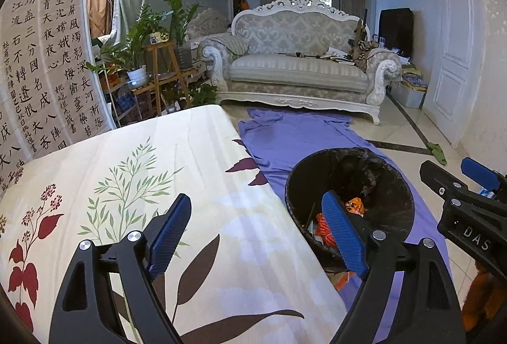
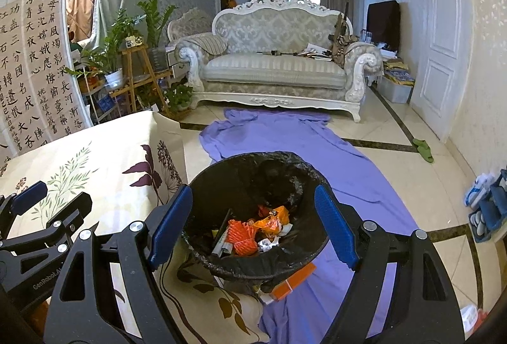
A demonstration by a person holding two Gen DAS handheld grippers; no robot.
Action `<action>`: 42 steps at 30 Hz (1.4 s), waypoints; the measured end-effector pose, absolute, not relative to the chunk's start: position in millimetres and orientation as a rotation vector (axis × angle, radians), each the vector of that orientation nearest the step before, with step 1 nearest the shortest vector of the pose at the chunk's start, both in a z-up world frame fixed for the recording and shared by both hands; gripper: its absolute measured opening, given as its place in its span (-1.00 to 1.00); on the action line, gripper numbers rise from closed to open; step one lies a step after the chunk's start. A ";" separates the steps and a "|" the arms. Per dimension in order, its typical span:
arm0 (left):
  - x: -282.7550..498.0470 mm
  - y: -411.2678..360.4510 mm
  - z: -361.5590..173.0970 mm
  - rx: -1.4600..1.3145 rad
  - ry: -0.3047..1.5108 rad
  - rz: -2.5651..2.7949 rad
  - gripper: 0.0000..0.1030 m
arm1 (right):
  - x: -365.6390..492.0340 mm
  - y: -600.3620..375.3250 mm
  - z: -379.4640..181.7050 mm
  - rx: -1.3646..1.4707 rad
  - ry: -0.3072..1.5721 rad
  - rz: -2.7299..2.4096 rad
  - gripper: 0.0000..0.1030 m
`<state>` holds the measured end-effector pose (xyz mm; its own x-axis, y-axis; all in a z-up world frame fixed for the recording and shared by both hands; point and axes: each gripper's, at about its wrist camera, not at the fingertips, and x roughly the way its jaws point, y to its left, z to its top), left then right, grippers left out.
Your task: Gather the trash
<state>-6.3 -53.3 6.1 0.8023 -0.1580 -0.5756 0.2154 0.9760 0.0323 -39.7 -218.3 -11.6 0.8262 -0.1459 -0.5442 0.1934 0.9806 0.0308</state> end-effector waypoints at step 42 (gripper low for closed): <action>-11.0 -50.8 8.8 0.092 0.602 -0.210 0.59 | -44.4 -220.0 -8.6 0.088 0.556 -0.185 0.51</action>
<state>-11.0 -50.8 8.8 0.8040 -0.1689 -0.5702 0.2226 0.9746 0.0252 -44.4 -220.0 -8.6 0.8335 -0.1507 -0.5316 0.1980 0.9797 0.0326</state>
